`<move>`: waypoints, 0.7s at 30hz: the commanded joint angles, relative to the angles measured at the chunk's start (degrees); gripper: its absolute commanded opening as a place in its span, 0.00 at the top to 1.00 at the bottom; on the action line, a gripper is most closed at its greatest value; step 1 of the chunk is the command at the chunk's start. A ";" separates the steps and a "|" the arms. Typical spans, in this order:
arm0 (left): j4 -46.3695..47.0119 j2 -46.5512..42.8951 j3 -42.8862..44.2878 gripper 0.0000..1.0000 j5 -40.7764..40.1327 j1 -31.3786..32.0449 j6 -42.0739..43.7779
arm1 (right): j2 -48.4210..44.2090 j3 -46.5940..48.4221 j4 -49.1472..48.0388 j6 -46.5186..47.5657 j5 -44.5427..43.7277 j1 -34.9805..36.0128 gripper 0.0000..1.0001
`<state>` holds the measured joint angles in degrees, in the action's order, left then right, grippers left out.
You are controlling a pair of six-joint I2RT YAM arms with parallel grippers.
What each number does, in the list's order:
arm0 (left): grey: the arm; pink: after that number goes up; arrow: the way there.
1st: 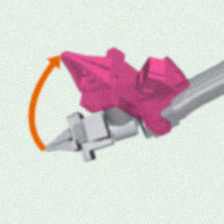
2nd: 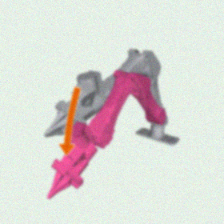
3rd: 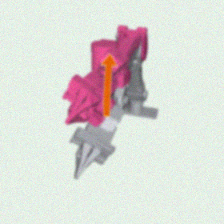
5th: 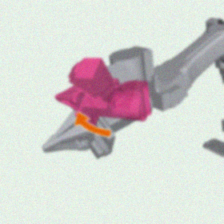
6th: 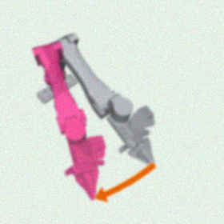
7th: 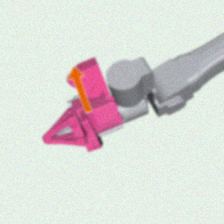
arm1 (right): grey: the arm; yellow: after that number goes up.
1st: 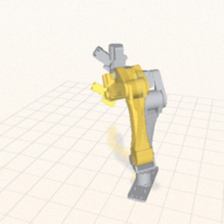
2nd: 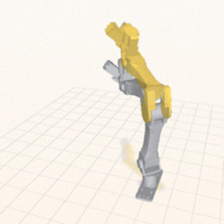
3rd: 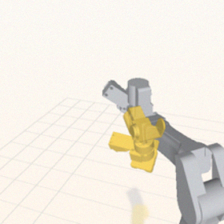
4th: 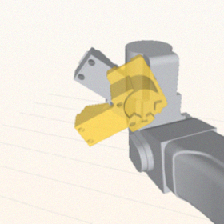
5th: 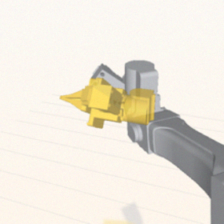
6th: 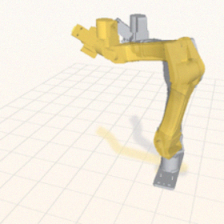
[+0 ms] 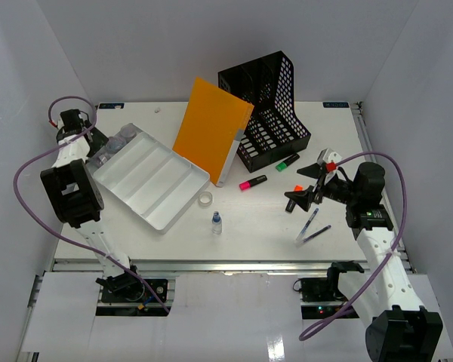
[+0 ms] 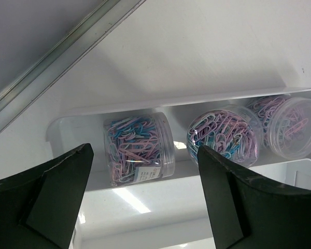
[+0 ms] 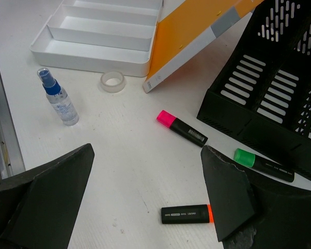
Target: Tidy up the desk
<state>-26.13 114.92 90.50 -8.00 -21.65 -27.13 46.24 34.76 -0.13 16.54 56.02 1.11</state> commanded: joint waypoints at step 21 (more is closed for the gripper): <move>29.74 -43.90 -39.81 0.02 43.84 10.65 -2.84 | -0.89 -0.56 16.51 27.99 19.11 -4.01 0.08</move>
<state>-8.84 79.59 61.89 22.55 -13.60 -29.51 46.06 34.59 11.97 35.84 70.90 -2.59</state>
